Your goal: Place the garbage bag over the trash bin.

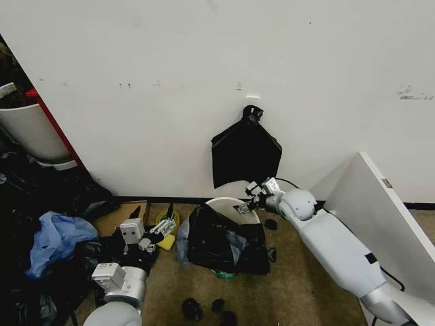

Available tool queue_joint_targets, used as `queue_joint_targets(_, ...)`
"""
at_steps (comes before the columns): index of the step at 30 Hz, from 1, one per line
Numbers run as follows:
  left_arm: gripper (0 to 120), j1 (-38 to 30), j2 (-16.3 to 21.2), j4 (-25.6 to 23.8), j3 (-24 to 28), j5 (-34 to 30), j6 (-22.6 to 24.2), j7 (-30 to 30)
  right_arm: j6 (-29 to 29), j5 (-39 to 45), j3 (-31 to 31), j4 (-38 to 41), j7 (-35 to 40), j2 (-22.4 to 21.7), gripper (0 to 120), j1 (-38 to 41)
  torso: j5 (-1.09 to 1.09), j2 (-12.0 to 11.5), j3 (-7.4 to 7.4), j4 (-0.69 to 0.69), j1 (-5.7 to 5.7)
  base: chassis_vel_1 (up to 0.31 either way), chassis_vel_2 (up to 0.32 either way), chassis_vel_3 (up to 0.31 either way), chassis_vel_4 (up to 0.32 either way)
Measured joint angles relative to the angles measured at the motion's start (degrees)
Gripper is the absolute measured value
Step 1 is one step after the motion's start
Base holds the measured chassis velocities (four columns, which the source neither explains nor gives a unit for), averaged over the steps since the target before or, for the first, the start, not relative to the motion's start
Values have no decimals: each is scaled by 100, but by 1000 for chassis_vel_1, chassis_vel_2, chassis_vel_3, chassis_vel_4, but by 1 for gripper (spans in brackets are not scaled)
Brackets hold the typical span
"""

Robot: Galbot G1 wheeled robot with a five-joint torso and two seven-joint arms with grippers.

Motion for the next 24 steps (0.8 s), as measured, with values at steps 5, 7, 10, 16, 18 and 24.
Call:
queue_joint_targets(5, 100, 16, -44, 0, 21, 24, -7, -49, 41, 70, 14, -106, 104, 96, 70, -47, 0, 0, 0, 0, 0, 0, 0, 0, 0)
queue_joint_targets(7, 100, 21, -45, 0, 38, 34, -10, -69, 35, 121, 23, -80, 150, 103, 63, -85, 0, 0, 0, 1, 0, 0, 0, 0, 0)
queue_joint_targets(10, 100, -25, -42, 27, 63, 40, -14, -108, -31, 275, -1, 117, 325, 61, 51, -180, 0, 0, 0, 0, 0, 0, 0, 0, 0)
queue_joint_targets(16, 100, -57, -43, 84, 126, 42, -17, -165, -149, 664, -1, 328, 793, 15, 29, -319, 1, 0, 0, 0, 0, 0, 0, 0, 0)
queue_joint_targets(18, 100, -73, -40, 113, 143, 41, -19, -196, -204, 1038, 13, 488, 1202, -45, 20, -423, 0, 0, 0, 0, 0, 0, 0, 0, 0)
queue_joint_targets(24, 100, -116, -35, 149, 191, 31, -21, -268, -227, 1929, 110, 1017, 2316, -314, 3, -874, 3, 0, 0, 1, 0, 0, 0, 0, 0)
